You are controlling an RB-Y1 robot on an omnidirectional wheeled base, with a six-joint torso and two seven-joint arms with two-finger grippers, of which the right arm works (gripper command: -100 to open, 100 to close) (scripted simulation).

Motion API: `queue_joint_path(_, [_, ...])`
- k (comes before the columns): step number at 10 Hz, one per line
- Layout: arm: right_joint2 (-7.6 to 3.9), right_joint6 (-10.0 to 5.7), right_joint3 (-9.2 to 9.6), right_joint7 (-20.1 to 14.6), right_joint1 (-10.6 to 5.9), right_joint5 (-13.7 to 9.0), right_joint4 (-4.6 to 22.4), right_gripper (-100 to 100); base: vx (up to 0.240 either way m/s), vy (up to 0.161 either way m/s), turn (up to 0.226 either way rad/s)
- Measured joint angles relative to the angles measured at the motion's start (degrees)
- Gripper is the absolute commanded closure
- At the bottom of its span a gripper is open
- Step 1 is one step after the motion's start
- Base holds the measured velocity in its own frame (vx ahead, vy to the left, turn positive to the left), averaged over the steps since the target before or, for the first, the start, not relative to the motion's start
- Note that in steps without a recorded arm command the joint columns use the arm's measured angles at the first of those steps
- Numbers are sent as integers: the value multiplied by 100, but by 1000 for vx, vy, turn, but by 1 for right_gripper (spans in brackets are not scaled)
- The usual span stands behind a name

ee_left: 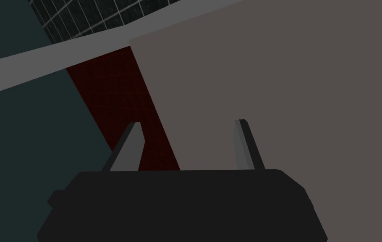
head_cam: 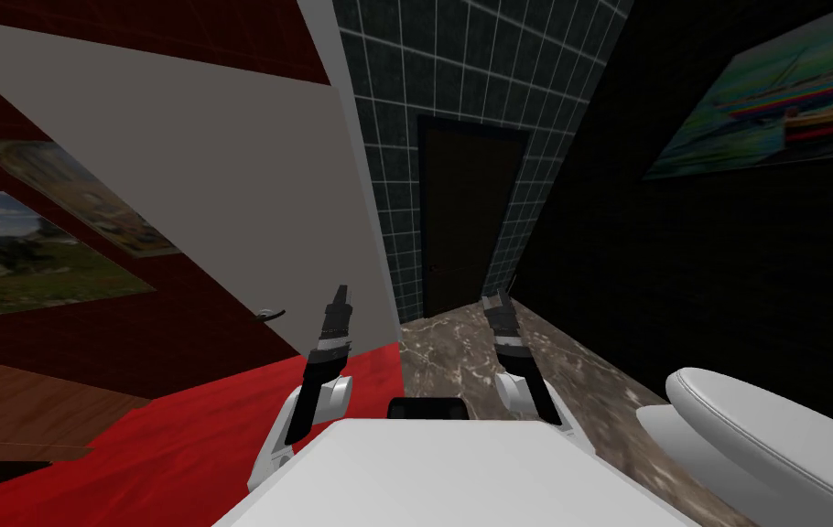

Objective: Pull the door open

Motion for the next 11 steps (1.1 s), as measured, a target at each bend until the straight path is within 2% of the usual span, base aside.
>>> queue_joint_path(3, [-73, -87, -11, -6, -132, -32, 418, -100, 98, -18, 88])
queue_joint_path(5, [-121, -161, -29, -5, -282, -54, 772, -100, 100, -20, 96])
queue_joint_path(11, [-204, -378, -33, 17, -590, -93, 1676, -100, 78, -22, 78])
